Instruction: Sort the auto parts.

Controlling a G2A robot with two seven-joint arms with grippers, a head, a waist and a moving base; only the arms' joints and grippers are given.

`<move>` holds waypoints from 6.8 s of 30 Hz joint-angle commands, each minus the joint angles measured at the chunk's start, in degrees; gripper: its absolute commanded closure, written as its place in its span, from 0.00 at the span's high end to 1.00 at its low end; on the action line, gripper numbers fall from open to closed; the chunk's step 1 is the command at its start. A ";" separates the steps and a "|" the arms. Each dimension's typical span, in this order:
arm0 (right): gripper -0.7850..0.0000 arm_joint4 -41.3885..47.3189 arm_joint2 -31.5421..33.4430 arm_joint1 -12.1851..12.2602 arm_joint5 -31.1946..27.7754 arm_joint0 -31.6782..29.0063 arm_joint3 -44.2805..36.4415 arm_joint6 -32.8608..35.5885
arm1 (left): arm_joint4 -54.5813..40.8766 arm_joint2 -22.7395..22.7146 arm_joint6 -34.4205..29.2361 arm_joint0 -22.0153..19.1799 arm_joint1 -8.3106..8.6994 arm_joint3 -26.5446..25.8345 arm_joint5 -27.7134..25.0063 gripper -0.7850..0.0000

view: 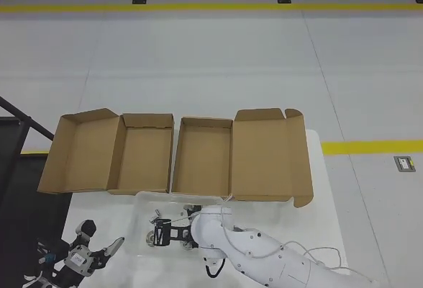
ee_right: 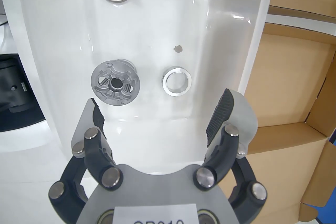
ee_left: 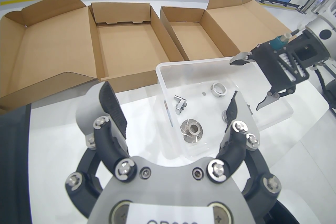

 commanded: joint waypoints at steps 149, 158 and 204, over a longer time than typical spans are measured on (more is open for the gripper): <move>0.00 24.52 17.04 -19.21 26.00 26.80 63.95 -16.94 | 0.00 0.00 0.00 0.00 0.00 0.00 0.00 1.00; 0.00 24.59 17.02 -20.15 24.00 26.47 67.36 -15.85 | 0.00 0.00 0.00 0.00 0.00 0.00 0.00 1.00; 1.00 12.53 13.06 -21.46 17.43 22.24 58.79 -27.25 | 0.00 0.00 0.00 0.00 0.00 0.00 0.00 1.00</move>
